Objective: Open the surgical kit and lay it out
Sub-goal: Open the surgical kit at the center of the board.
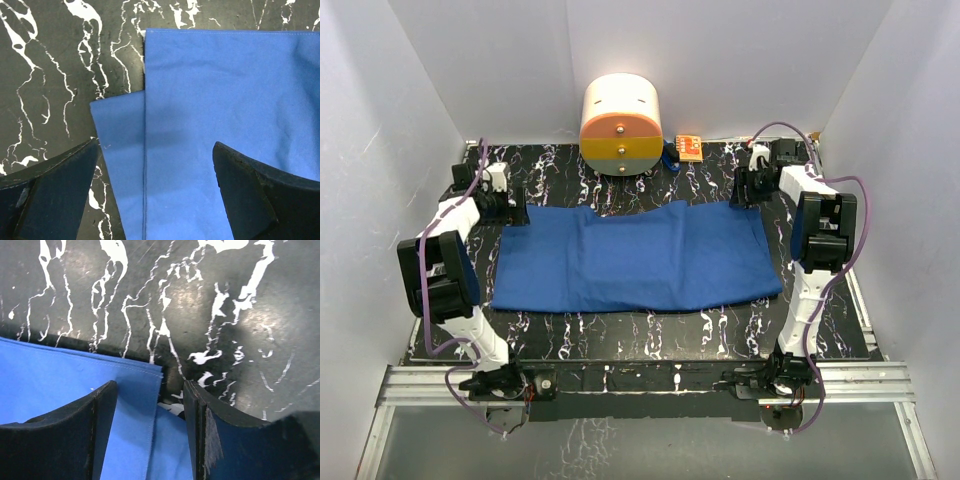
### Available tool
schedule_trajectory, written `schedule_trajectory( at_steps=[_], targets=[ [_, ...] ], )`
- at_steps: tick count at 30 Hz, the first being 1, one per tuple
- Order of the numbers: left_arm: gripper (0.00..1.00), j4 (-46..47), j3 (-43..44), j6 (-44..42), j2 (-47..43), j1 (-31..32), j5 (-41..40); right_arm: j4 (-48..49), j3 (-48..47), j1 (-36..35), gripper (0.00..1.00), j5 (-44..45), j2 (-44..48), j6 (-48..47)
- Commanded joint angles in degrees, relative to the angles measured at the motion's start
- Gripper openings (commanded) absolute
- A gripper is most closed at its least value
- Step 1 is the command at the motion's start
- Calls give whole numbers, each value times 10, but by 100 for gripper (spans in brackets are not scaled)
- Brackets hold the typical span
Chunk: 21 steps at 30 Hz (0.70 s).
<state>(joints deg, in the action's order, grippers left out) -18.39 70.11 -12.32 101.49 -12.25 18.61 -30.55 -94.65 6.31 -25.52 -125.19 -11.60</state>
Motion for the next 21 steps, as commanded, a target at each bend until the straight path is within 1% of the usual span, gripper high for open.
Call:
schedule_trajectory(
  at_steps=[1, 4, 7, 10, 13, 18, 19, 21],
  targets=[
    [96, 1, -4, 14, -33, -21, 20, -24, -13, -3, 52, -44, -2, 1],
    [96, -1, -1, 14, -33, -25, 18, -27, -8, -3, 49, -33, 0, -1],
    [96, -12, 11, 15, -21, -30, 13, -33, -4, -3, 44, -40, 0, -5],
    [96, -22, 24, 14, -3, -38, 16, -36, -8, -3, 35, -58, 0, -5],
    [96, -33, 44, 13, 22, -44, 19, -37, -19, -2, 23, -76, 2, 0],
    [92, -57, 91, -2, 72, -50, 42, -40, -35, -2, 4, -102, 13, 12],
    [90, -66, 101, -9, 82, -50, 49, -40, -36, -2, 1, -106, 18, 14],
    [88, -71, 117, -22, 97, -50, 63, -40, -37, -2, 0, -114, 30, 15]
  ],
)
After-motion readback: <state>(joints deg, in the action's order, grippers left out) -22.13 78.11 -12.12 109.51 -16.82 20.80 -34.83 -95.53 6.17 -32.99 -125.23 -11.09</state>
